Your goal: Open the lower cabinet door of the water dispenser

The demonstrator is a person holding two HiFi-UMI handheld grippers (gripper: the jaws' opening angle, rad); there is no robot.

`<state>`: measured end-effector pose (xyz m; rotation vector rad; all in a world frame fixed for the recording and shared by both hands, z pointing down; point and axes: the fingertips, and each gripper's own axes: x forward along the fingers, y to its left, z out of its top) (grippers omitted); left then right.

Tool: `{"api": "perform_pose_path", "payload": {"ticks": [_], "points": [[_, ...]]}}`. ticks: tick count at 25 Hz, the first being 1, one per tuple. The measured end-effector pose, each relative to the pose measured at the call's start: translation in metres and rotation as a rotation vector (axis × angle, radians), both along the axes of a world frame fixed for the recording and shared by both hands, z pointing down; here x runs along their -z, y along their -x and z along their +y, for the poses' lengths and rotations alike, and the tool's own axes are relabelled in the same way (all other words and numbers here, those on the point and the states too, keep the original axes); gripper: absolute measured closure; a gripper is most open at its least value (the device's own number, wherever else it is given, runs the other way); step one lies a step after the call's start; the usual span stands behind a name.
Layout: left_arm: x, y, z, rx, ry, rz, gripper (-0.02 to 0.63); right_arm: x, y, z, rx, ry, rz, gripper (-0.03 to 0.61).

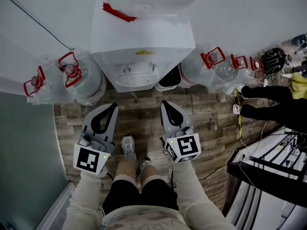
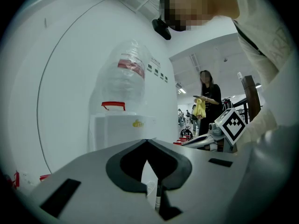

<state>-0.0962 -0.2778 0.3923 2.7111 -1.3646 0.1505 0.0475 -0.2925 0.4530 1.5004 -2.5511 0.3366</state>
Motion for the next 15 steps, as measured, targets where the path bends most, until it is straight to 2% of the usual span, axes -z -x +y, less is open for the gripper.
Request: {"api": "perform_pose_path", "payload": {"ticks": [9, 15], "points": [[-0.072, 0.0, 0.001, 0.005, -0.037, 0.002, 0.612, -0.082, -0.009, -0.002, -0.002, -0.01, -0.003, 0.569], [-0.137, -0.006, 0.0, 0.002, -0.072, -0.005, 0.612, -0.148, -0.021, -0.007, -0.004, -0.035, 0.007, 0.568]]}}
